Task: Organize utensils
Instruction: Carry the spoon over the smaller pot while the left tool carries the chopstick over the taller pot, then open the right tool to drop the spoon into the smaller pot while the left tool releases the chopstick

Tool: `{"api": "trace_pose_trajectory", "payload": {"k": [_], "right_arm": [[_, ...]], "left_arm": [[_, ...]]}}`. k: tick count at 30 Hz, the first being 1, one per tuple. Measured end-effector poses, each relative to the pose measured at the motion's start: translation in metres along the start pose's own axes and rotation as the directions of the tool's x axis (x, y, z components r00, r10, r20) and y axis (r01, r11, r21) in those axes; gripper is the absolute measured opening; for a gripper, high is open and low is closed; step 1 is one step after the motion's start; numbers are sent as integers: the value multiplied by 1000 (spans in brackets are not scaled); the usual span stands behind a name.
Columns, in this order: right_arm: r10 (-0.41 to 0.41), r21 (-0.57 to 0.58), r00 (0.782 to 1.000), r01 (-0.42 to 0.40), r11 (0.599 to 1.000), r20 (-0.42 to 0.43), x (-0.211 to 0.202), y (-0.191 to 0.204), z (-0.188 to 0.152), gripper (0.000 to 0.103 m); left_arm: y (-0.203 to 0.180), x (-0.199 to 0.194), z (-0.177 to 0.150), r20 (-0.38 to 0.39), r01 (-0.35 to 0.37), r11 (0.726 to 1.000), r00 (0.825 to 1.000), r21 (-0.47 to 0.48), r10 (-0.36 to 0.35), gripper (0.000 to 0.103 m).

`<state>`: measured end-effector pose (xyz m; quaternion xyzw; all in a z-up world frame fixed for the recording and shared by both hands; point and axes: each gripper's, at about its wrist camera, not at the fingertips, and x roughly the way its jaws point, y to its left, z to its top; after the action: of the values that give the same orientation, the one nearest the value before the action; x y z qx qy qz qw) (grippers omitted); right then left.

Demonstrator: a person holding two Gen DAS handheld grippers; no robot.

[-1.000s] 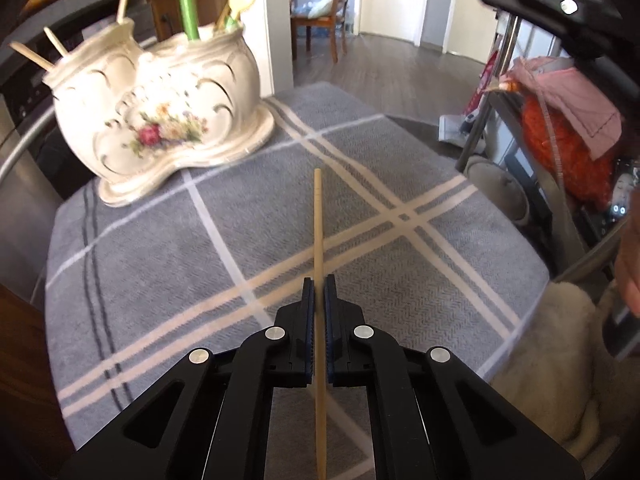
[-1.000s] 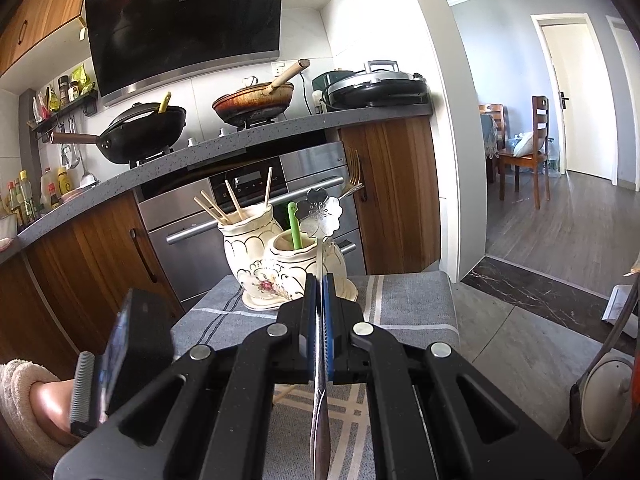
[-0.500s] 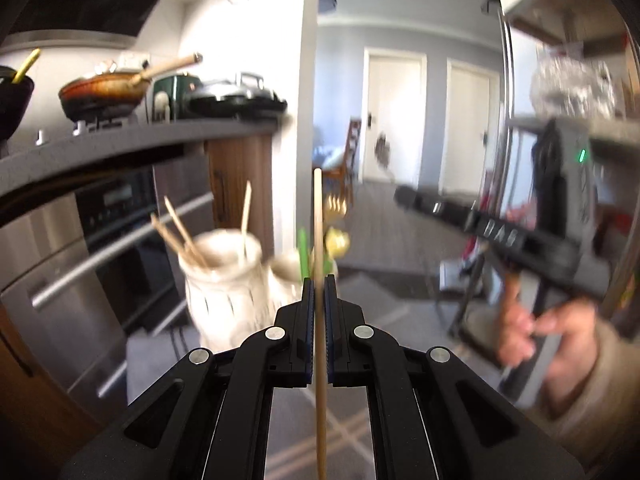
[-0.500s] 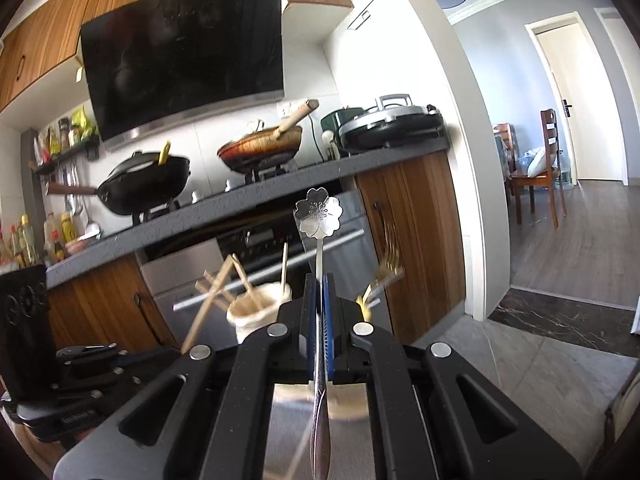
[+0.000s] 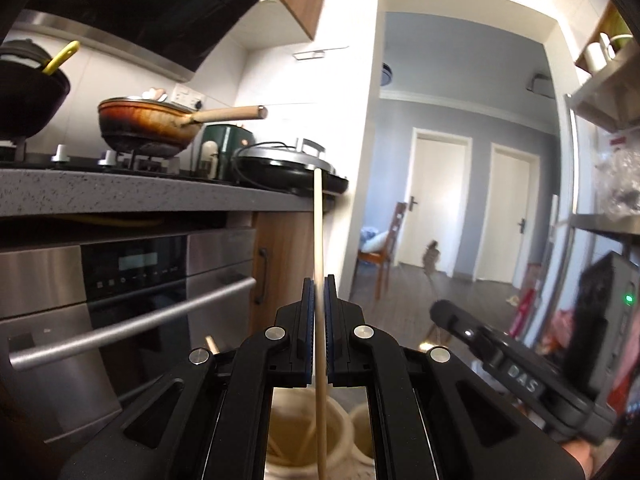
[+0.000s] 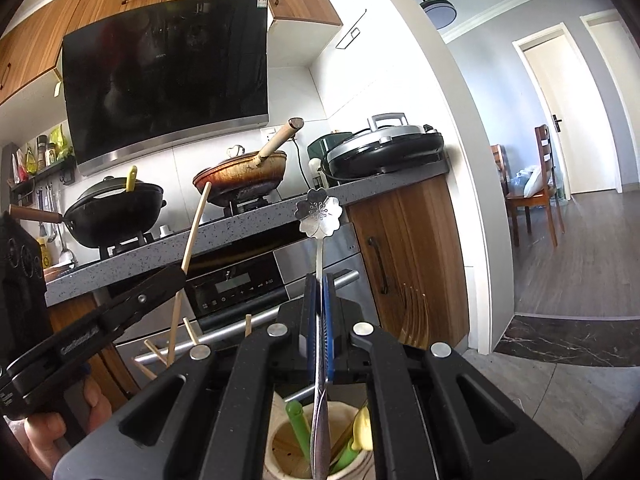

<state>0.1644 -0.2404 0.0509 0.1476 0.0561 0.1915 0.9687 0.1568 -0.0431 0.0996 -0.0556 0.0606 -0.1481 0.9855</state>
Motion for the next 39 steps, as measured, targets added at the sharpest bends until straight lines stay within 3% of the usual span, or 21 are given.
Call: {"api": "trace_pose_trajectory", "payload": {"k": [10, 19, 22, 29, 32, 33, 36, 39], "right_arm": [[-43, -69, 999, 43, 997, -4, 27, 7, -17, 4], [-50, -106, 994, 40, 994, -96, 5, 11, -28, 4], [-44, -93, 989, 31, 995, -138, -4, 11, -33, 4], [-45, -98, 980, 26, 995, -193, -18, 14, -46, 4], [-50, -98, 978, 30, 995, -204, -23, 16, -49, 5], [-51, -95, 977, 32, 995, -208, -26, 17, -50, 10], [-55, -97, 976, 34, 995, -211, -37, 20, -52, 26], [-58, -119, 972, 32, 992, -227, -50, 25, -58, 29]], "left_arm": [[-4, 16, -17, 5, -41, 995, 999, 88, 41, 5], [-9, -13, -27, -13, -24, 989, 1000, 147, 27, 6], [-8, -25, -32, -21, -19, 988, 1000, 152, 23, 13], [-6, -52, -46, -56, -21, 991, 998, 134, 29, 18], [-6, -66, -54, -81, -22, 992, 996, 128, 32, 27], [-7, -69, -57, -90, -20, 991, 995, 130, 32, 34], [-11, -83, -69, -116, -23, 988, 992, 153, 41, 44], [-14, -95, -80, -138, -19, 986, 989, 166, 43, 50]]}}
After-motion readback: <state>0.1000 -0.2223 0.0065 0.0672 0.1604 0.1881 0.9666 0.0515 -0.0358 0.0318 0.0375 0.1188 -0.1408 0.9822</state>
